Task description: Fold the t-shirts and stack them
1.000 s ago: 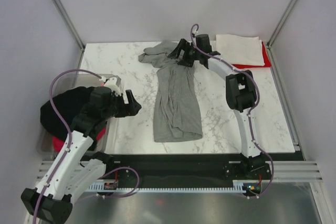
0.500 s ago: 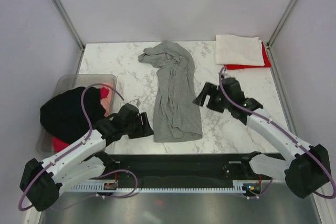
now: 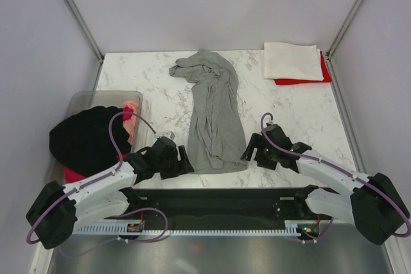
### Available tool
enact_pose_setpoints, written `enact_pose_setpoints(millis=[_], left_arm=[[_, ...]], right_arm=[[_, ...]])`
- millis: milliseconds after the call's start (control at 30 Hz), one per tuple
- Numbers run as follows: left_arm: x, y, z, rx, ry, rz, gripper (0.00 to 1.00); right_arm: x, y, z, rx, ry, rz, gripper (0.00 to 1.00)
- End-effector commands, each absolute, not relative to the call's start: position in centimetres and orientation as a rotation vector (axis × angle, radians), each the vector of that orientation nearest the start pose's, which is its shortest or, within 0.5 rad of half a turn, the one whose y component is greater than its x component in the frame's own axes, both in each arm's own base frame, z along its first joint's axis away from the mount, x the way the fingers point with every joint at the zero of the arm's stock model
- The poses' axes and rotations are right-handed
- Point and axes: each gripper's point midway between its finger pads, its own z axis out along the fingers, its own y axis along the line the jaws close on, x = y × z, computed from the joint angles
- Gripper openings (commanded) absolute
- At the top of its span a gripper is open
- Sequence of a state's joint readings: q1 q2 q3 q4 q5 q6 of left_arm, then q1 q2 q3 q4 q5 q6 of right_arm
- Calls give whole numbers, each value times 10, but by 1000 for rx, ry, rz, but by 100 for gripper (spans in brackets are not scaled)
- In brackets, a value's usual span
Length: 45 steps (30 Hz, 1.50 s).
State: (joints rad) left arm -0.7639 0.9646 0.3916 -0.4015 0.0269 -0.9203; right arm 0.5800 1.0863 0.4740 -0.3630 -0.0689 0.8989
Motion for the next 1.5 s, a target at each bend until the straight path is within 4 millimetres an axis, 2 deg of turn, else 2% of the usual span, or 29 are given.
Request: enact_pose_setpoints(millis=[0,133,200,300,400,433,467,500,533,567,600,667,733,767,800,833,867,900,933,967,1000,1067,1100,1167,1300,1433,1467], left_arm=[[150,-195,29,-259,2622,-693,79],[151,-197,20,-272,2633,-689,76],[153,-200,19,-275,2623,-699,74],[155,-202,16,-280,2625,-700,68],[155,-203,11,-282,2633,-694,59],[158,-206,11,-281,2621,-707,49],[159,-208,10,-278,2624,-708,43],[161,-210,10,-272,2623,-714,37],[162,-214,12,-252,2618,-732,24],[167,-220,17,-237,2608,-747,15],[167,-222,18,-215,2611,-746,5],[166,-226,30,-190,2612,-752,2],[164,-229,54,-192,2573,-779,2],[157,-228,65,-186,2589,-774,2],[154,-227,74,-195,2576,-770,2],[154,-226,95,-202,2515,-808,2],[152,-226,112,-208,2495,-829,2],[139,-221,115,-201,2525,-812,2],[136,-217,127,-200,2500,-823,2],[132,-219,142,-195,2484,-853,2],[119,-216,143,-173,2524,-838,2],[110,-219,157,-156,2523,-859,2],[97,-218,155,-131,2567,-844,2],[87,-220,161,-118,2577,-843,2],[58,-223,161,-97,2624,-846,2],[54,-206,138,-124,2662,-717,2],[53,-201,126,-130,2675,-680,2]], right_arm=[[195,179,31,424,2601,642,82],[190,180,18,434,2621,647,76],[191,184,15,434,2618,667,69],[187,185,7,436,2633,674,58],[187,188,4,430,2626,704,53],[184,189,1,422,2636,708,49],[186,190,1,419,2633,713,38],[185,190,-1,419,2637,709,32],[185,190,-2,420,2640,713,25],[185,192,-1,414,2638,719,14],[186,193,1,412,2633,731,8],[184,195,8,398,2640,748,0],[188,199,31,372,2596,766,0],[180,190,31,378,2630,701,0],[182,188,47,373,2592,713,0],[183,189,61,365,2572,719,0],[174,183,63,365,2600,688,0],[173,182,75,365,2570,708,0],[171,183,85,359,2561,725,0],[163,181,87,356,2585,716,0],[159,183,95,362,2574,743,0],[145,191,102,315,2587,776,0],[142,193,106,339,2577,787,0],[126,200,109,289,2602,798,0],[113,200,118,288,2577,757,0],[107,196,123,288,2546,685,0],[109,196,123,288,2532,672,0]])
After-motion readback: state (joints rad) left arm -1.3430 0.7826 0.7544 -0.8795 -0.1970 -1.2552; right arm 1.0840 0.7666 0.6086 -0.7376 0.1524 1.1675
